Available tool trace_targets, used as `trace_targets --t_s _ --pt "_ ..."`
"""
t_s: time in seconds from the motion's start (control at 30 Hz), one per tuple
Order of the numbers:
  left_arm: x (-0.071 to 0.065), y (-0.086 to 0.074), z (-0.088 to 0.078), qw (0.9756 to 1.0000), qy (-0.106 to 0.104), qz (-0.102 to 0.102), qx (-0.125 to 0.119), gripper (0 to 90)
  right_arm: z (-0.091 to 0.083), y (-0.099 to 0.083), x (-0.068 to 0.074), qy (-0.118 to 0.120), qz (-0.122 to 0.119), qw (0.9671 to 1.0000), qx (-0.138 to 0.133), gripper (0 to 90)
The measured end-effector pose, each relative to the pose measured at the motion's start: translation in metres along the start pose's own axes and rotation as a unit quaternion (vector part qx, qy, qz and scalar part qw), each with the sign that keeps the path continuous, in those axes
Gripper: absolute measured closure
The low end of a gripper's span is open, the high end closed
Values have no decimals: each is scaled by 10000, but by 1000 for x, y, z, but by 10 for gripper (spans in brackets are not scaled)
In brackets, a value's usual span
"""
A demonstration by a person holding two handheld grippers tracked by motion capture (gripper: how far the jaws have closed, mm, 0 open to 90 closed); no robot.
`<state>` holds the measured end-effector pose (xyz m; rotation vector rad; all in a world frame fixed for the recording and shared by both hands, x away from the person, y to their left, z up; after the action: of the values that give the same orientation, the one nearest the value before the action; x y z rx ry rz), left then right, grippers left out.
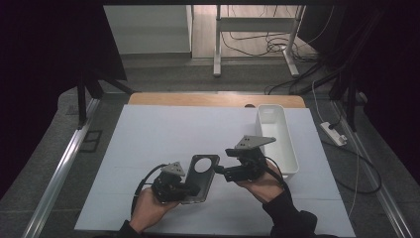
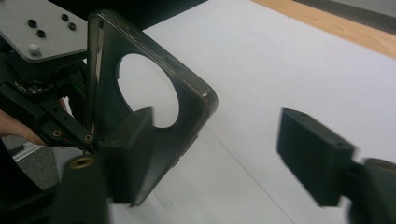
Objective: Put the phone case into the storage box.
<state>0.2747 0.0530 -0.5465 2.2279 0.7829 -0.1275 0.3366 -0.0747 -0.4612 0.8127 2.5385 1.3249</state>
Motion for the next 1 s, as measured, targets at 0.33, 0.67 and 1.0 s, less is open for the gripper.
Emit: trace_targets --t_s 0.33,0.67,1.0 --pt "-3 0 2 9999 -139 22 17 853 -2 2 5 90 -199 9997 -123 651" --pt "-6 0 2 9994 -329 45 -4 854 -6 3 6 185 -210 9994 -220 764" --pt "-6 0 5 9988 -487 71 -64 851 -8 5 7 267 -107 9992 -279 786"
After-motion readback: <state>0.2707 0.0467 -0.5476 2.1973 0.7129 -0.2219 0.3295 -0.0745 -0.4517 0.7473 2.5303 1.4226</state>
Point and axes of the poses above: each handheld gripper's, and its own axes: z roughly forward along the jaws, y roughly out of its top, x roughly to its left, the point moved 9 cm from there along z, roughly forward along the jaws, and after that the axes turned 2 degrees about x, right-handed, at the moved point
